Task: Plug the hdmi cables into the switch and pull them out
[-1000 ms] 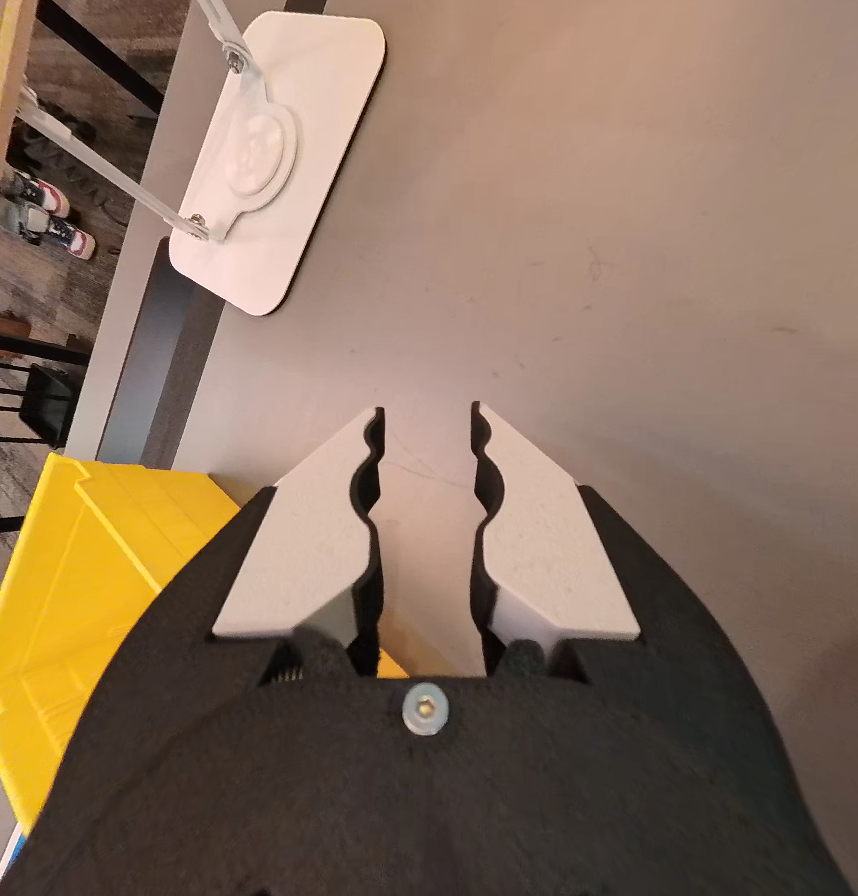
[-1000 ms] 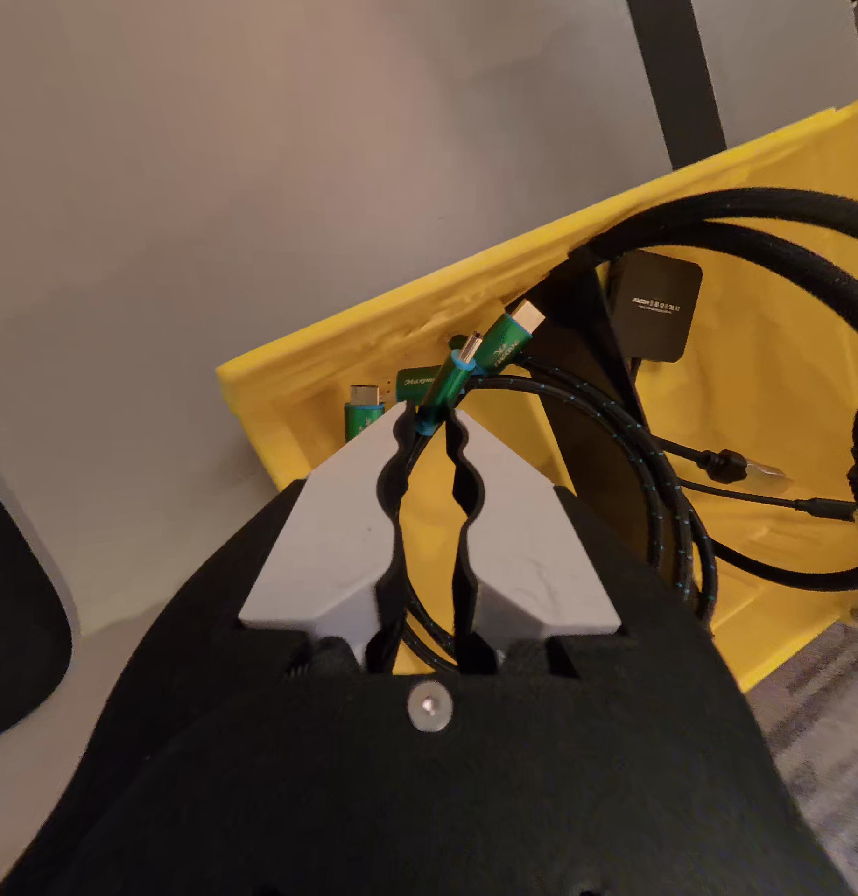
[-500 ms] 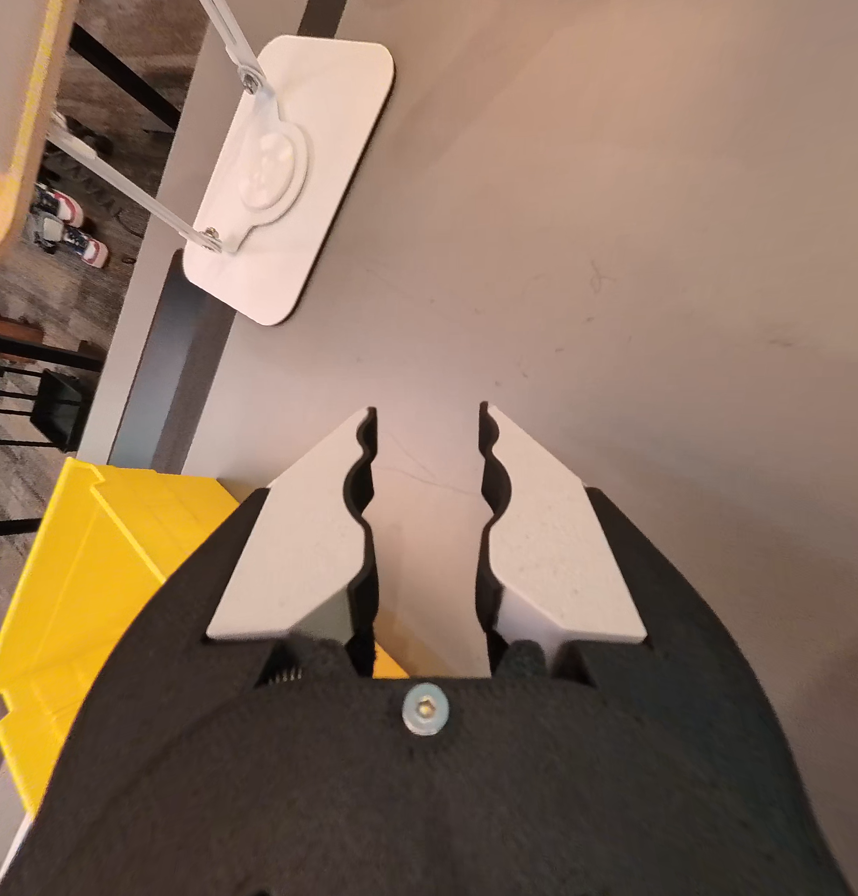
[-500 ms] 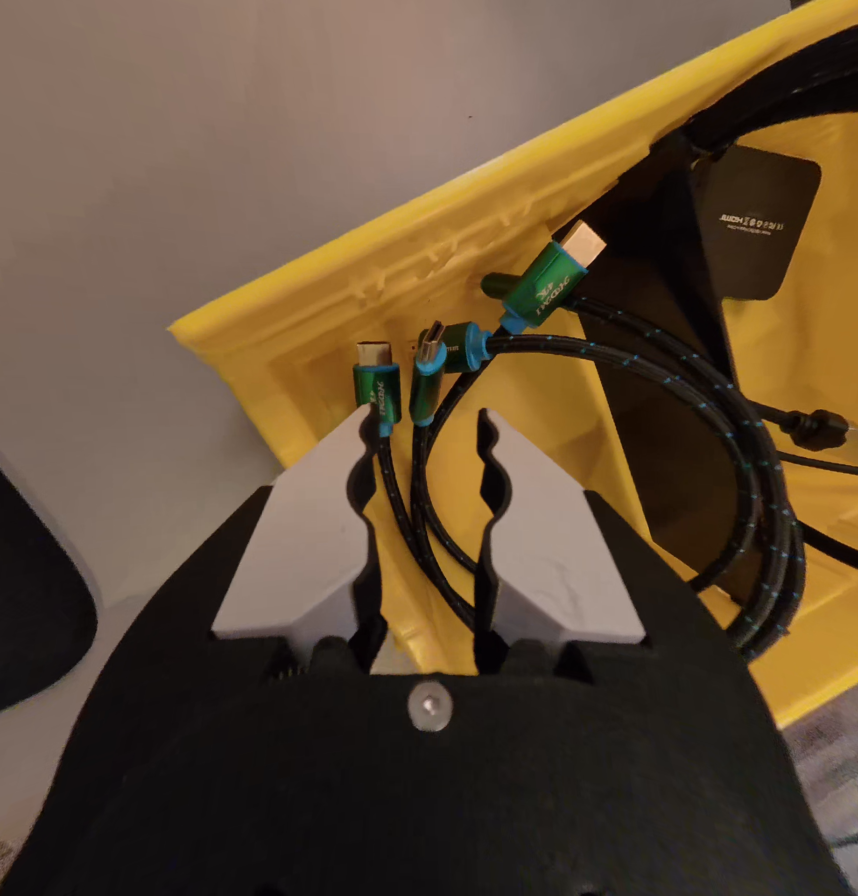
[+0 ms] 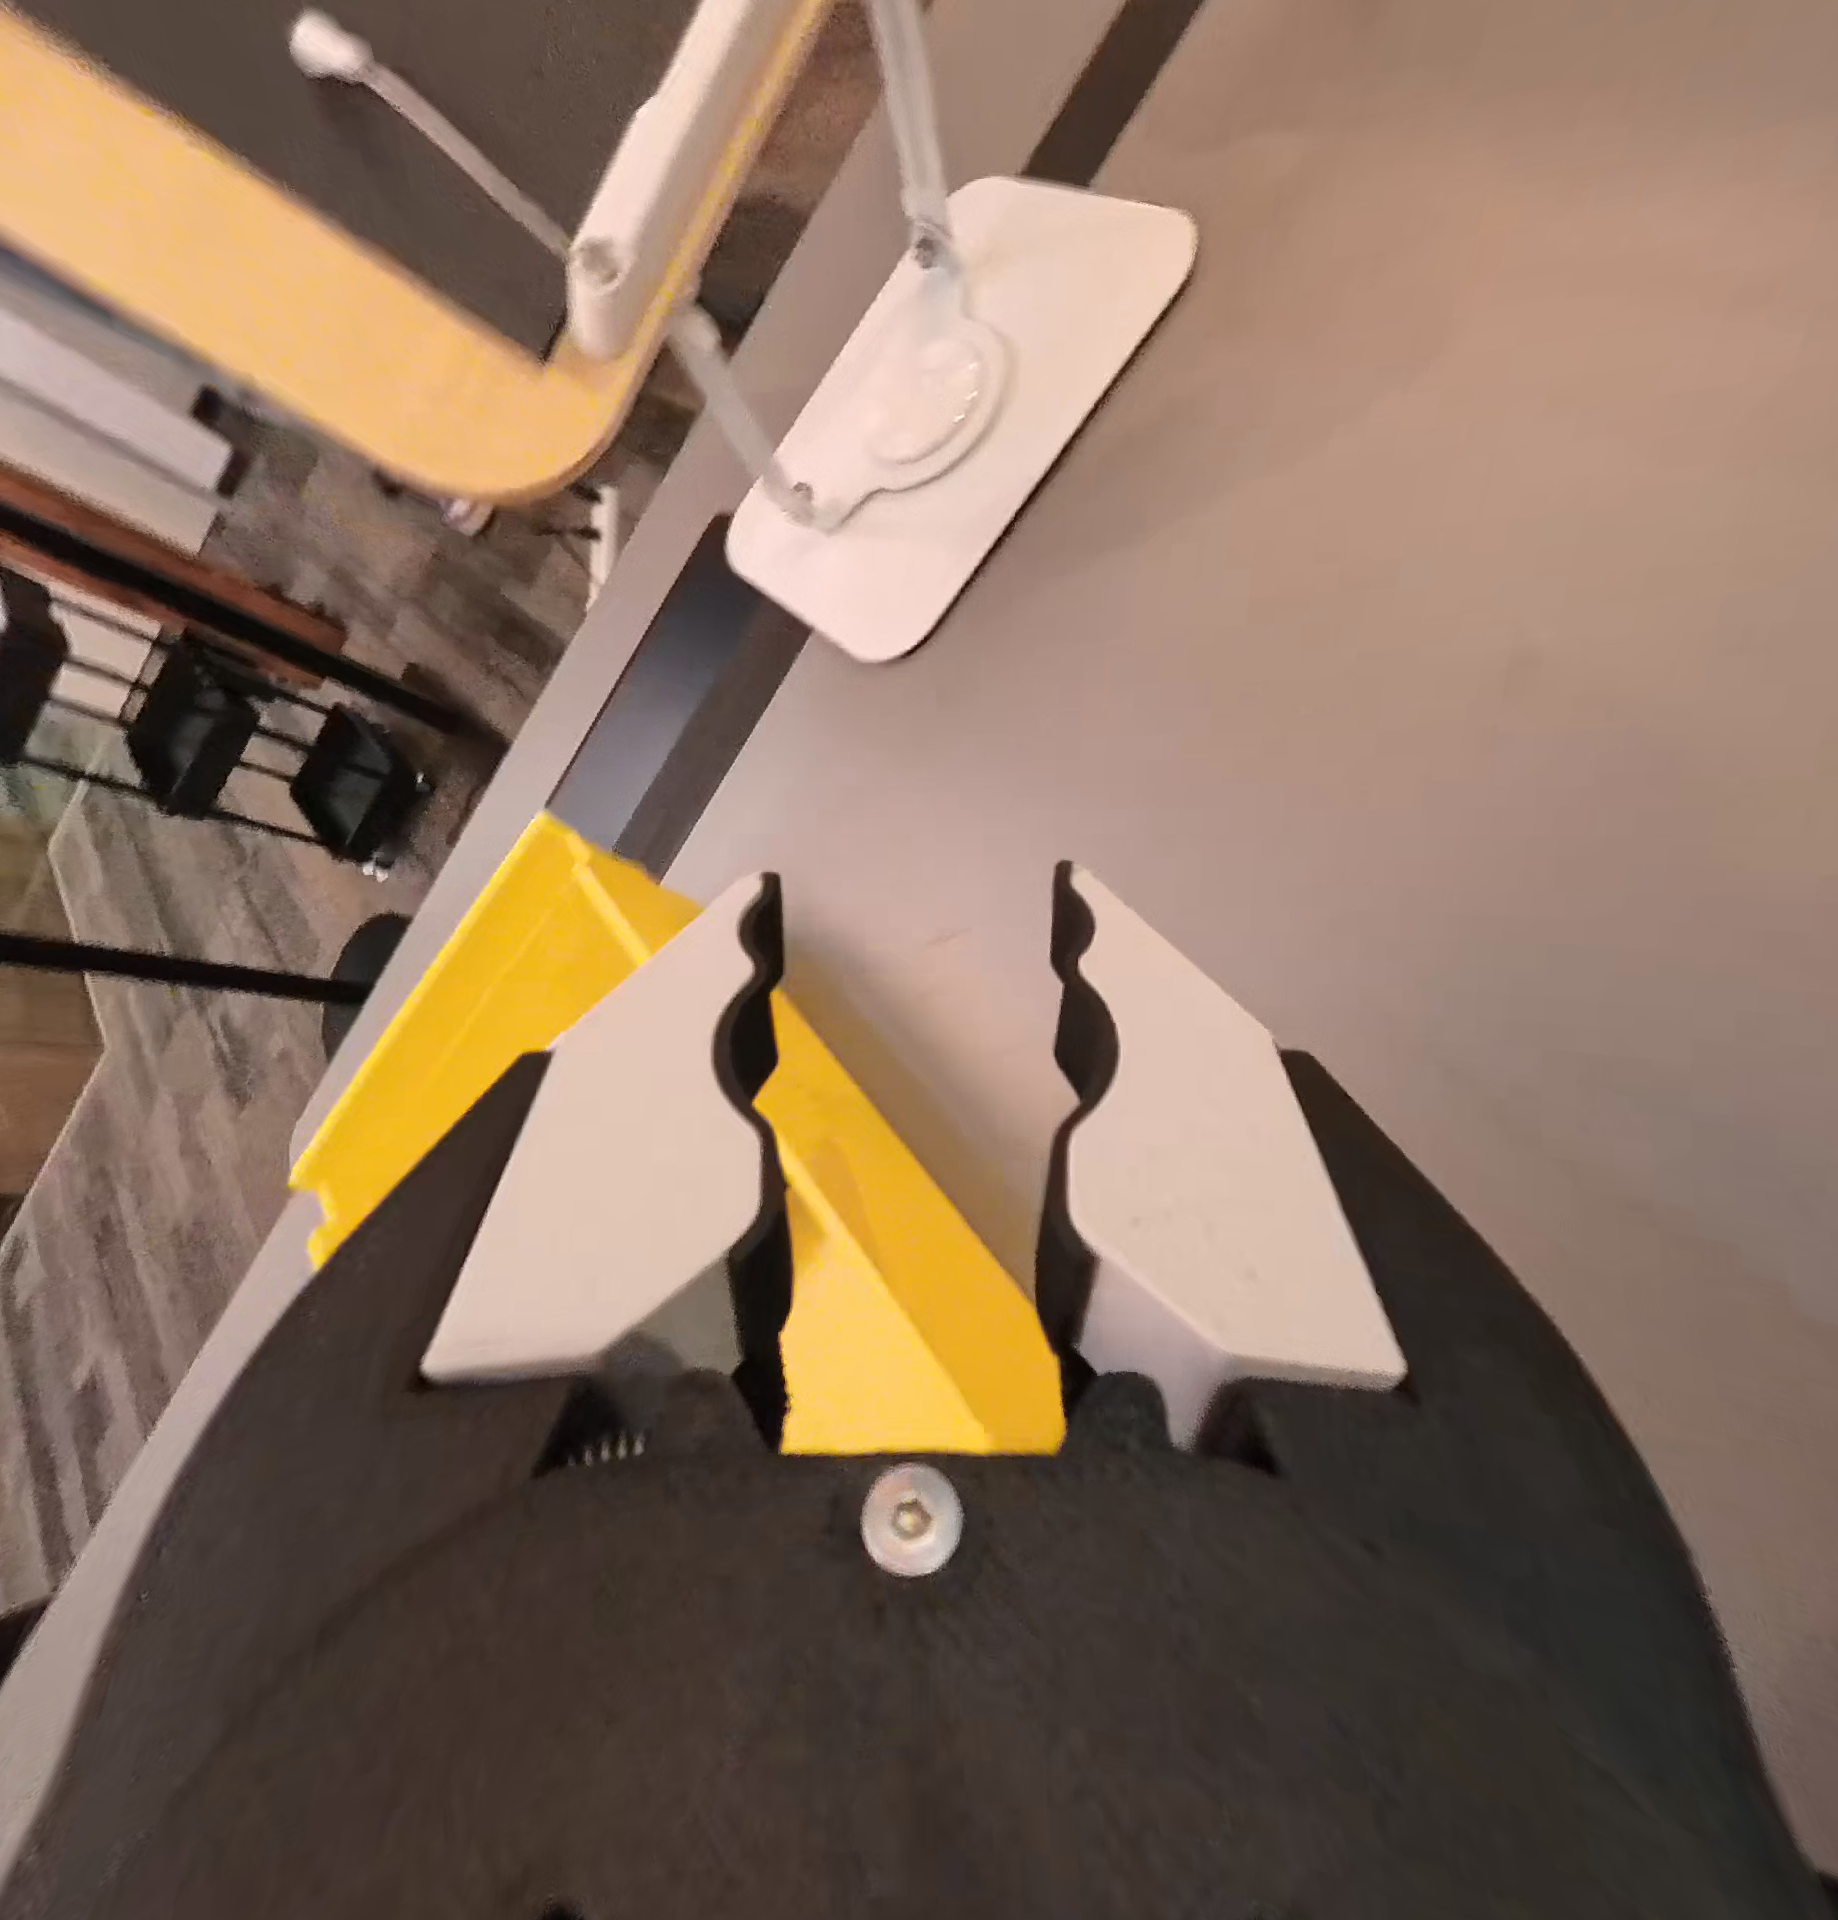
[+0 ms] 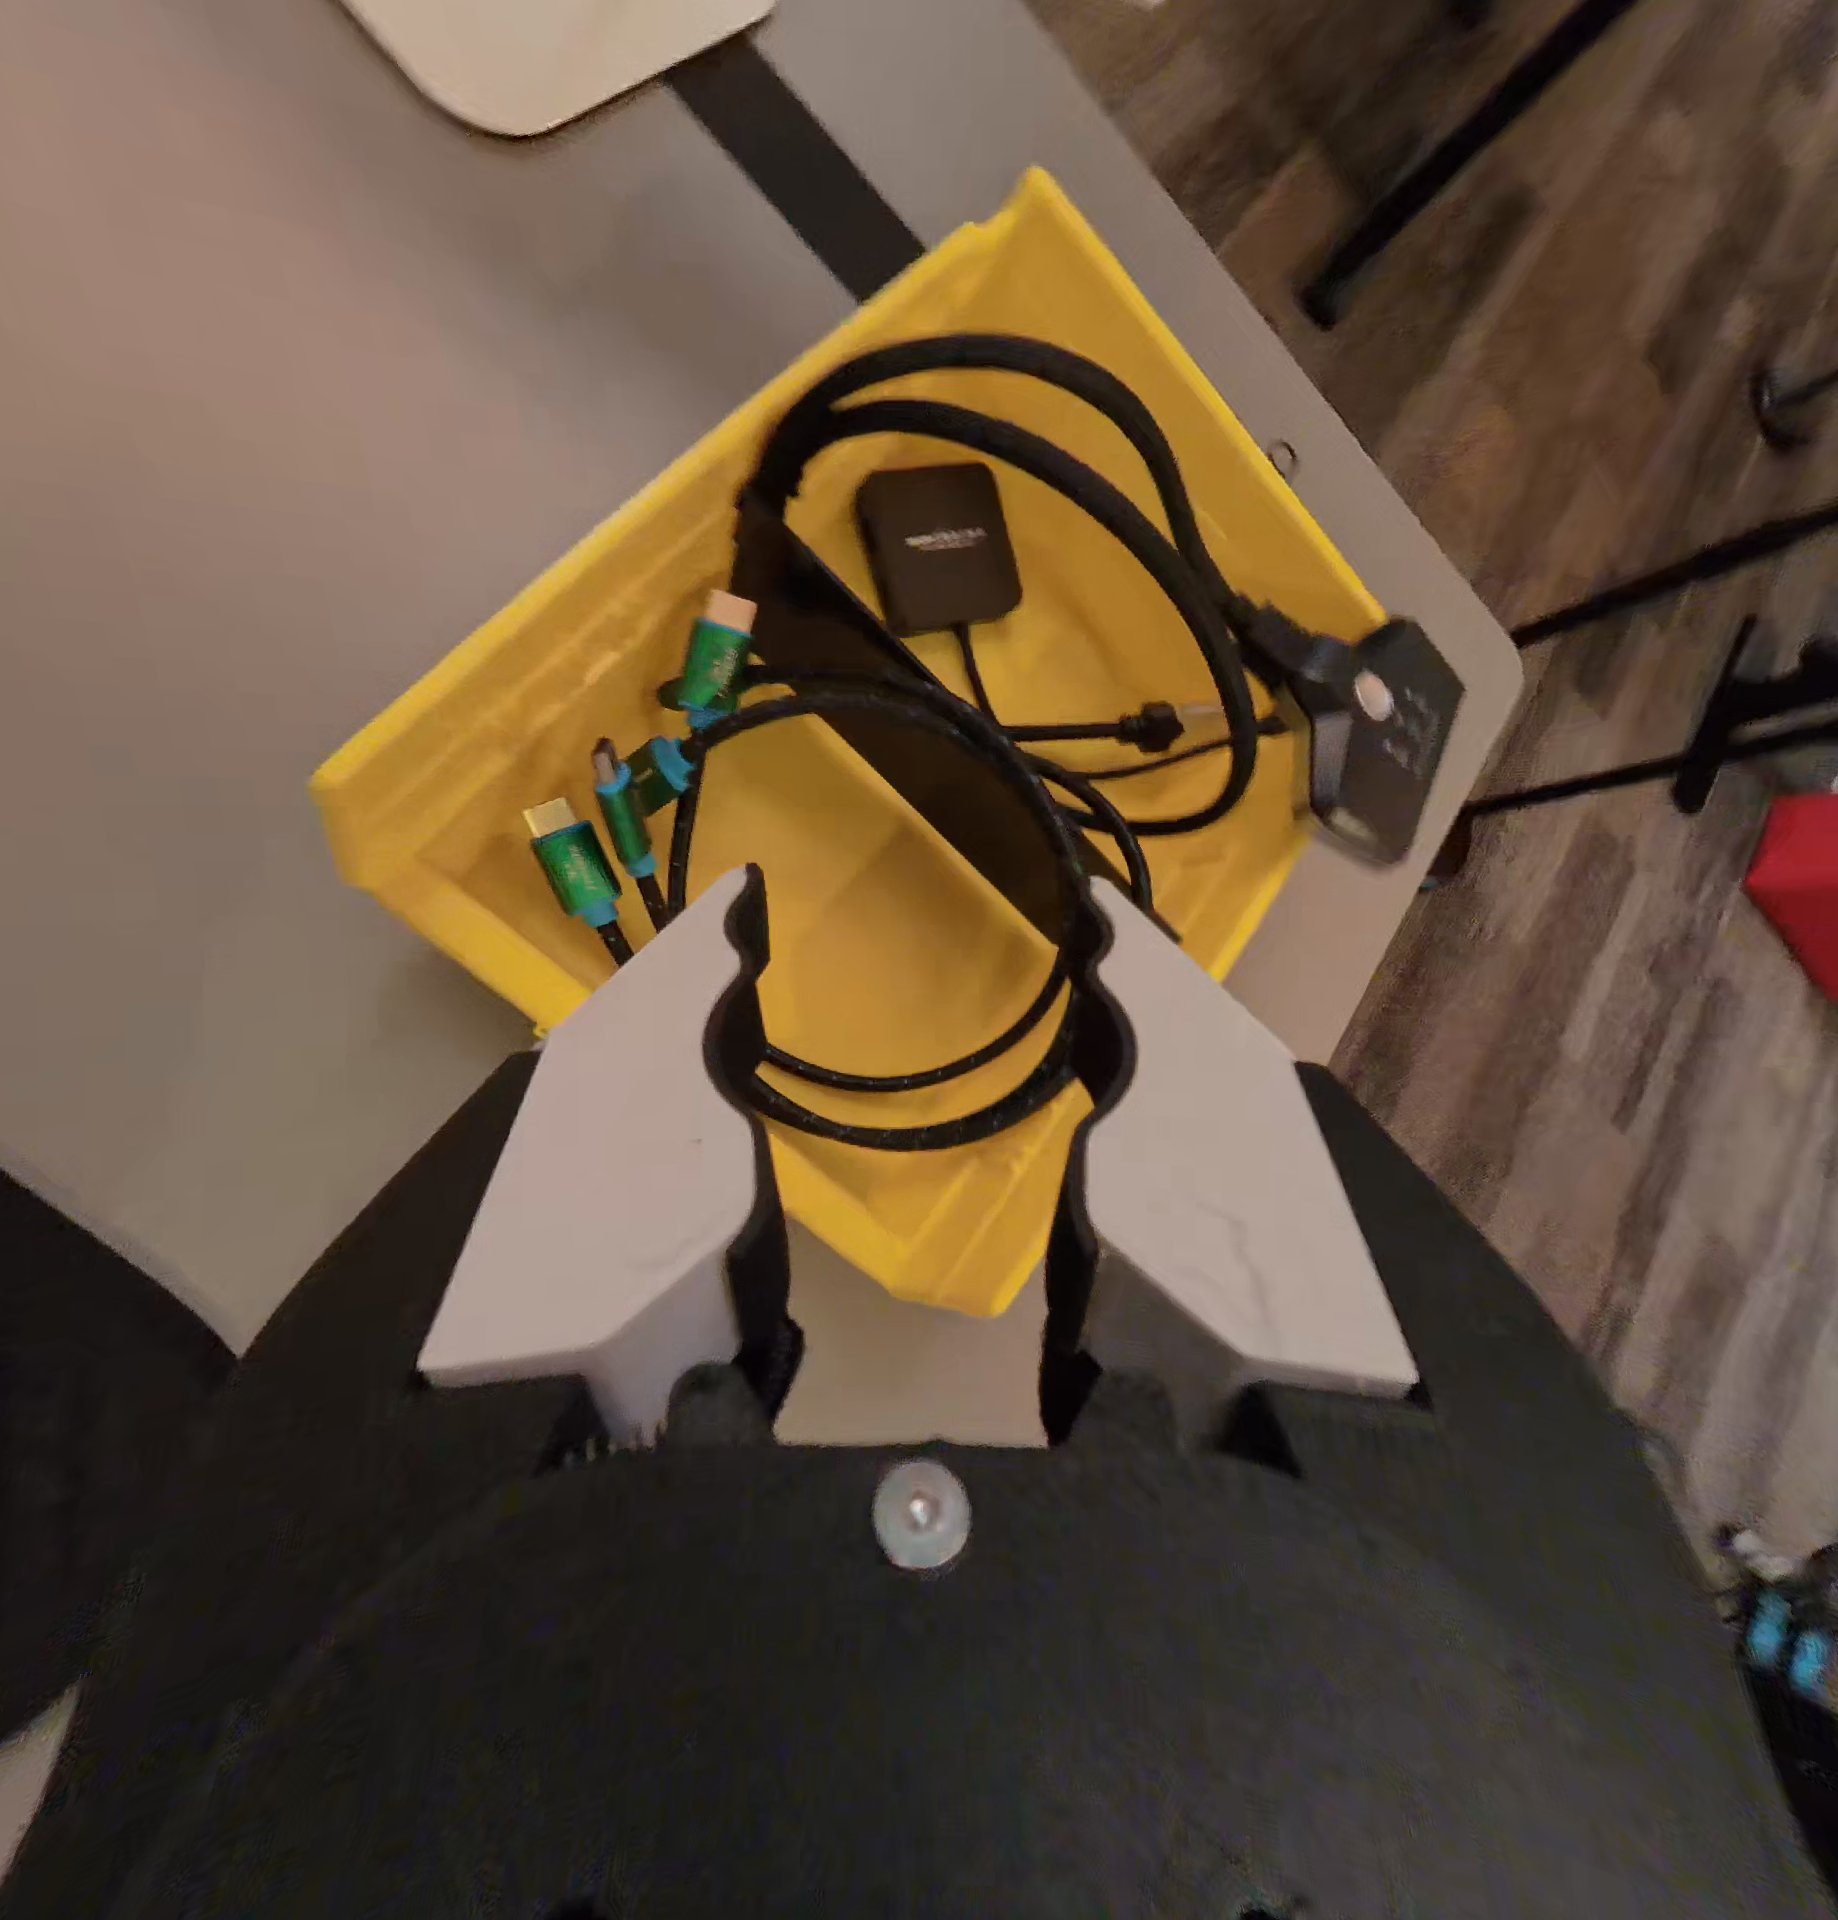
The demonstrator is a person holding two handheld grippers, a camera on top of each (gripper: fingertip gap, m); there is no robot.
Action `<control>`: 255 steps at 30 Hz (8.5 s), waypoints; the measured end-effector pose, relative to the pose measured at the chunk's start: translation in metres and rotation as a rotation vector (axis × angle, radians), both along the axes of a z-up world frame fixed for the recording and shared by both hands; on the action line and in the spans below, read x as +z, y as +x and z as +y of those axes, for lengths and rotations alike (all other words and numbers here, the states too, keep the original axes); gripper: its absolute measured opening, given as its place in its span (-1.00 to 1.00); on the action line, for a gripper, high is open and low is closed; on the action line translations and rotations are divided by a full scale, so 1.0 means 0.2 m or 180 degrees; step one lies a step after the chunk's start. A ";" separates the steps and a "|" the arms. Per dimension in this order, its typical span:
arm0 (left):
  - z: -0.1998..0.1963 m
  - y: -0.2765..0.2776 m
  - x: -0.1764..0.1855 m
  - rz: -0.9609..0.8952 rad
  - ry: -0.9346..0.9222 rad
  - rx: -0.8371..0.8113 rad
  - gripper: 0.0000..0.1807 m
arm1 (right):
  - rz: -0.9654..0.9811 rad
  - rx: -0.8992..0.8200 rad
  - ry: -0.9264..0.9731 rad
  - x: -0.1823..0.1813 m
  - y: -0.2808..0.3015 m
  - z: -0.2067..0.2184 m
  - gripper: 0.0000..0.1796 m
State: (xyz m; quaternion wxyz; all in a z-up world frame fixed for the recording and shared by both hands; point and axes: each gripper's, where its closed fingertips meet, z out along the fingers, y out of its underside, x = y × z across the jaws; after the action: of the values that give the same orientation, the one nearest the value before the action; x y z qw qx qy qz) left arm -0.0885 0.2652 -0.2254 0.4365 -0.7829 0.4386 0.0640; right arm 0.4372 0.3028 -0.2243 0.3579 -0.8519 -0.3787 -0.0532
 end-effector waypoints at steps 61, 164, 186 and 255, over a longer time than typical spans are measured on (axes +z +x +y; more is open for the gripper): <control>0.01 -1.47 -0.51 -0.2239 -0.0679 0.1855 -0.97 | 0.1526 -0.1061 -0.0259 -0.59 0.27 0.03 -0.85; -0.35 -1.75 0.43 -0.3569 0.0826 0.1576 -0.95 | 0.1839 0.1509 -0.0767 -0.59 -3.27 -0.35 0.13; -0.15 -1.01 0.51 -0.3040 0.0680 0.0997 -0.95 | 0.2816 0.1685 -0.0016 0.06 -2.38 -0.44 0.20; 0.18 2.26 -0.30 -0.3144 -0.1614 -0.0781 -0.23 | 0.0968 -0.1353 0.0704 -0.10 0.59 0.52 0.24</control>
State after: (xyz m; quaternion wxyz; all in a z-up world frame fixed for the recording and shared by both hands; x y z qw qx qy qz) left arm 0.3641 0.3002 -0.2857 0.3924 -0.7436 0.2719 -0.4682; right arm 0.5545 0.4072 -0.2434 0.4821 -0.8662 -0.1254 -0.0397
